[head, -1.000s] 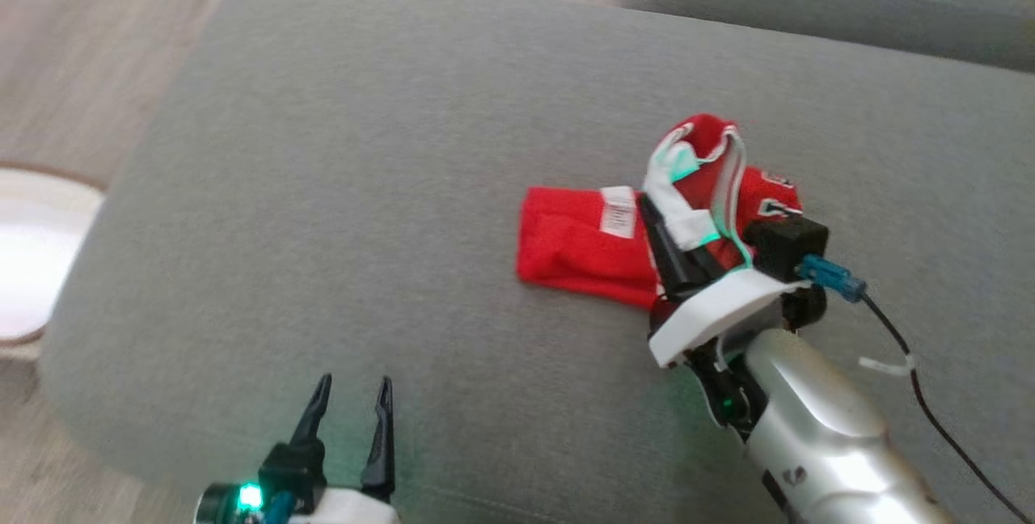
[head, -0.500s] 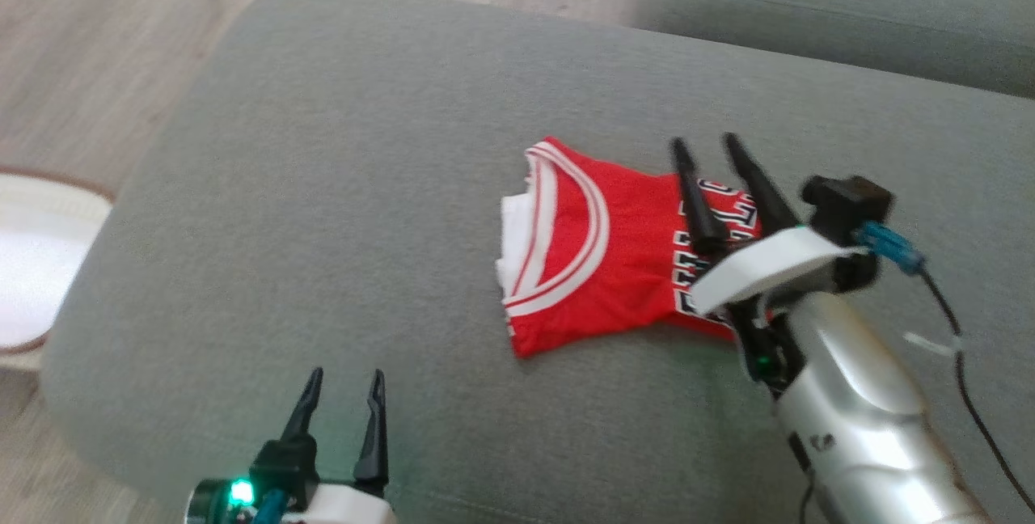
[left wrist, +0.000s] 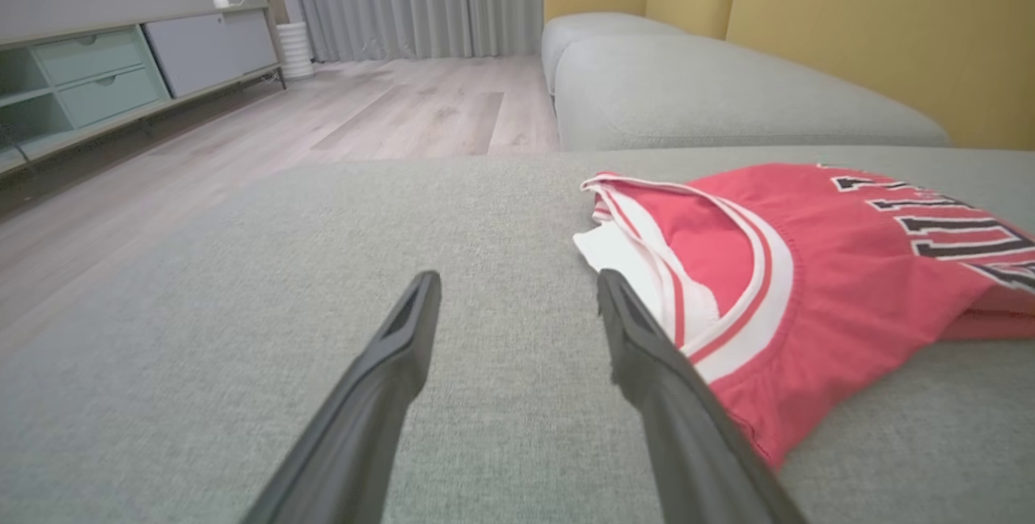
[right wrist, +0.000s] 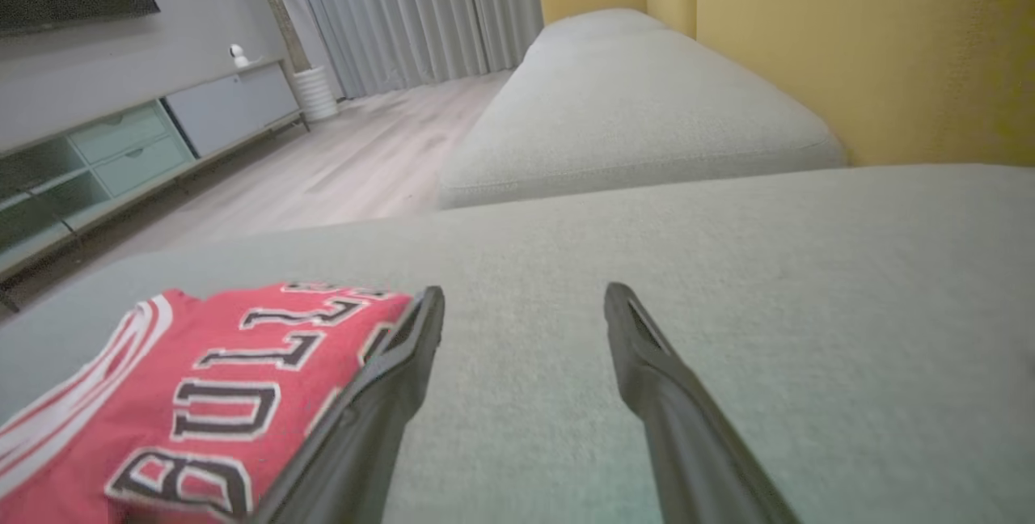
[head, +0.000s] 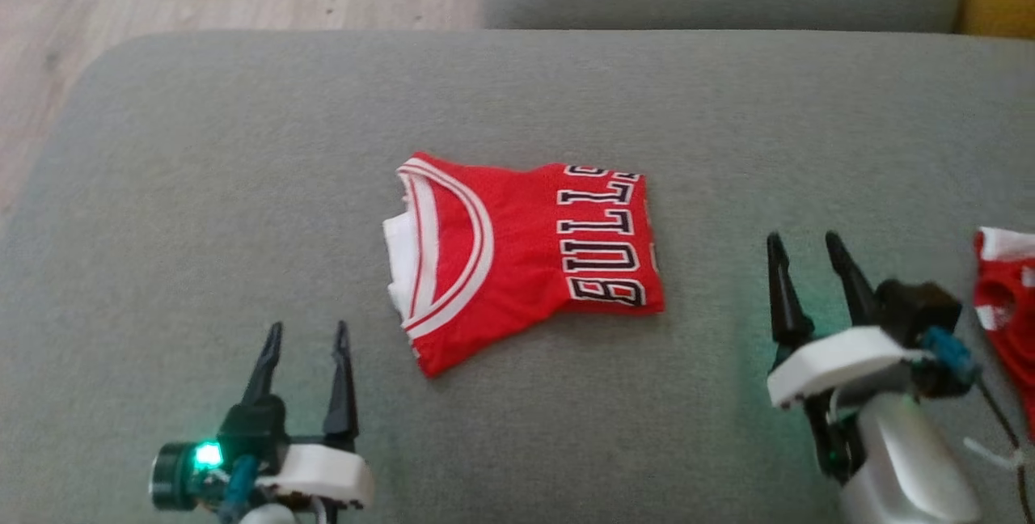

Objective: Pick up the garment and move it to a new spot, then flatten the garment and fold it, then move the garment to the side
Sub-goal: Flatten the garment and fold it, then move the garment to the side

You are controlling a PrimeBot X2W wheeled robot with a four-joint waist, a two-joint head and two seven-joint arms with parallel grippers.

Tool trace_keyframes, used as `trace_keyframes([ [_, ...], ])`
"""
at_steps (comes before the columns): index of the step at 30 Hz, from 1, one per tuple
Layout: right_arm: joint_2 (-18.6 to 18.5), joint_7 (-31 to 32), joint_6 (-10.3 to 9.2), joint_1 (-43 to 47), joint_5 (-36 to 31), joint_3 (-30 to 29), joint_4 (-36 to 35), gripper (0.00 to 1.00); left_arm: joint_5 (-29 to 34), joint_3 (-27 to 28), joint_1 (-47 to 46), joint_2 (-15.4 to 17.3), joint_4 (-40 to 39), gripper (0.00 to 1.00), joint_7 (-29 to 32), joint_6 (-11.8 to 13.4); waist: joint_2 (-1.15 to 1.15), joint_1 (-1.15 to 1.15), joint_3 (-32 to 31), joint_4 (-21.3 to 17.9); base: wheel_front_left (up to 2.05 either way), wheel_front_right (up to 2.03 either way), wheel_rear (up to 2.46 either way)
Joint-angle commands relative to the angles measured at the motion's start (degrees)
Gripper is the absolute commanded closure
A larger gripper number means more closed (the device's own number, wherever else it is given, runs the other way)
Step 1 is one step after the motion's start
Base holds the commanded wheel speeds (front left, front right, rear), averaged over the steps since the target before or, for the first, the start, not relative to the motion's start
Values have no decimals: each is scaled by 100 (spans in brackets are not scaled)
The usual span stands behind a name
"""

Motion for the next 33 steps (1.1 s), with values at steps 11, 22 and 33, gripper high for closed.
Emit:
trace_keyframes([
  [11,73,-62,-4,636,196,35,-290,0,38,472,516,27,-287,0,-29,65,0,0,-198,-329,0,0,0],
  [22,73,-62,-4,117,364,569,-198,0,10,177,222,27,-282,0,-29,-31,0,0,144,25,0,0,0],
  [33,73,-62,-4,-1254,403,937,1596,0,-376,-323,32,27,-136,0,-29,-69,0,0,520,1105,0,0,0],
])
